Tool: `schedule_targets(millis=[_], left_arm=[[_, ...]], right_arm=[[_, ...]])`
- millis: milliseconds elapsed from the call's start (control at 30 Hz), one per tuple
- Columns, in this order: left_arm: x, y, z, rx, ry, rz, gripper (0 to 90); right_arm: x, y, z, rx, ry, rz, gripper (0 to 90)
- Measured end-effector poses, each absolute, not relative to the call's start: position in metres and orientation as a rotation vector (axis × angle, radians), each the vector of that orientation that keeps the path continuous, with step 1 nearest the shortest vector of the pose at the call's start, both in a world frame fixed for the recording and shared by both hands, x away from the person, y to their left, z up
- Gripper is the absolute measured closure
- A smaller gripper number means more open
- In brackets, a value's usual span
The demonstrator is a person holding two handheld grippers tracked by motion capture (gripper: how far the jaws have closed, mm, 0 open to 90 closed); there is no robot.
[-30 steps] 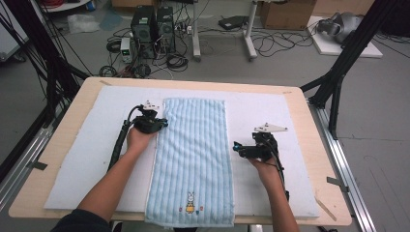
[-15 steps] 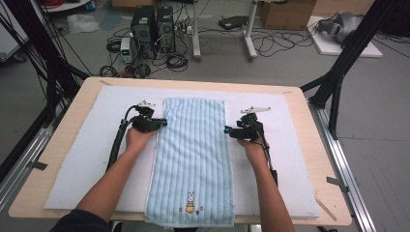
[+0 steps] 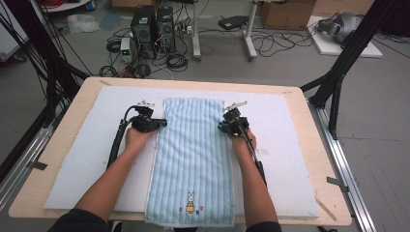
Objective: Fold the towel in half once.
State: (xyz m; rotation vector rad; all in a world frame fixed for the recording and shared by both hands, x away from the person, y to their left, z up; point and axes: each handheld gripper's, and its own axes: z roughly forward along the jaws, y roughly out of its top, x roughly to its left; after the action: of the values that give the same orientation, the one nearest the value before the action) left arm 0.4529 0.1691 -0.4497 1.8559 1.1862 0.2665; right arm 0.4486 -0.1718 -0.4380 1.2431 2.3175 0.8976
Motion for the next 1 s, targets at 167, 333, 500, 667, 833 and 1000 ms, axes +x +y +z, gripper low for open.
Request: schedule_targets(millis=[167, 333, 500, 667, 833, 1000], left_arm=[[0.457, 0.174, -0.445, 1.788, 1.172, 0.253, 85.8], [0.454, 0.176, -0.436, 1.751, 1.077, 0.31, 85.7], [0.448, 0.179, -0.429, 1.778, 1.055, 0.274, 85.5], [0.434, 0.179, -0.419, 1.763, 1.025, 0.288, 85.5], [0.415, 0.183, -0.421, 1.76, 1.019, 0.261, 85.6], [0.392, 0.186, -0.423, 1.759, 1.01, 0.237, 85.6]], right_arm=[[0.455, -0.175, -0.437, 1.232, 2.291, 0.934, 86.1], [0.454, -0.184, -0.429, 1.253, 2.199, 1.088, 86.1], [0.446, -0.188, -0.421, 1.221, 2.215, 1.145, 86.1], [0.434, -0.193, -0.419, 1.216, 2.228, 1.18, 86.1], [0.418, -0.196, -0.414, 1.21, 2.233, 1.211, 86.1], [0.397, -0.195, -0.412, 1.176, 2.266, 1.208, 86.1]])
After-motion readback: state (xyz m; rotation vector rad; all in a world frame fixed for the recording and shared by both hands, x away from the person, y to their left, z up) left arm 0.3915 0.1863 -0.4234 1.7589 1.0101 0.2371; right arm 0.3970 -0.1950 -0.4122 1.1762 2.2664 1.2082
